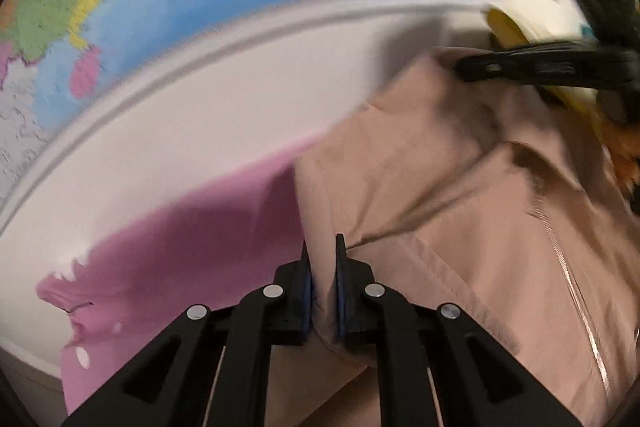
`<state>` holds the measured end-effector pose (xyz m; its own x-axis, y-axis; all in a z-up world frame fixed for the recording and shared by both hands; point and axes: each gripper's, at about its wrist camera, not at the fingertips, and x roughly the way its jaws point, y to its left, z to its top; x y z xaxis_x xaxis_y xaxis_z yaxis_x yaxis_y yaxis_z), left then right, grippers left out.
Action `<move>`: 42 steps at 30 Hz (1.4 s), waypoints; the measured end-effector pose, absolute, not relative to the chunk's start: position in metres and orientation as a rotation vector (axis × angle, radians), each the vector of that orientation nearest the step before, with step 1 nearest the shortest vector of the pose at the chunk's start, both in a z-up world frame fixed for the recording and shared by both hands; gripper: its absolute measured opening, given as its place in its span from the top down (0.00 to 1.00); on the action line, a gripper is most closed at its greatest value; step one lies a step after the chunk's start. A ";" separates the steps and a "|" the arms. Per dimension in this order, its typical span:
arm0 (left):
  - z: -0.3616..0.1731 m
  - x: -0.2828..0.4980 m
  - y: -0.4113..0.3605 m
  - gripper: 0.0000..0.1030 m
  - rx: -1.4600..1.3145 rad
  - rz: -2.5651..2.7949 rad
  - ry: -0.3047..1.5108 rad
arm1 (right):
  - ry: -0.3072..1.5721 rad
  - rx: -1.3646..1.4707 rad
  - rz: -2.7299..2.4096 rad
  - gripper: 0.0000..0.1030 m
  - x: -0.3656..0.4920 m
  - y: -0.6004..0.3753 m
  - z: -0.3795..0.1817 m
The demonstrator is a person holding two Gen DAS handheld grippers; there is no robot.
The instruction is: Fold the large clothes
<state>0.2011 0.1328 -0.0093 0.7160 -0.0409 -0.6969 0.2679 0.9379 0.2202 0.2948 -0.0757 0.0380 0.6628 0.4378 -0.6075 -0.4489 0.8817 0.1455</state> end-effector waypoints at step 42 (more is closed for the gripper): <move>-0.021 0.045 0.068 0.32 0.330 -0.358 0.732 | 0.829 0.141 0.337 0.97 0.025 -0.314 -0.020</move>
<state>0.0451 0.0683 -0.0209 0.6886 -0.2002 -0.6970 0.4267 0.8890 0.1662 0.0247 -0.3137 -0.0197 0.6267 0.3471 -0.6977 -0.2382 0.9378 0.2526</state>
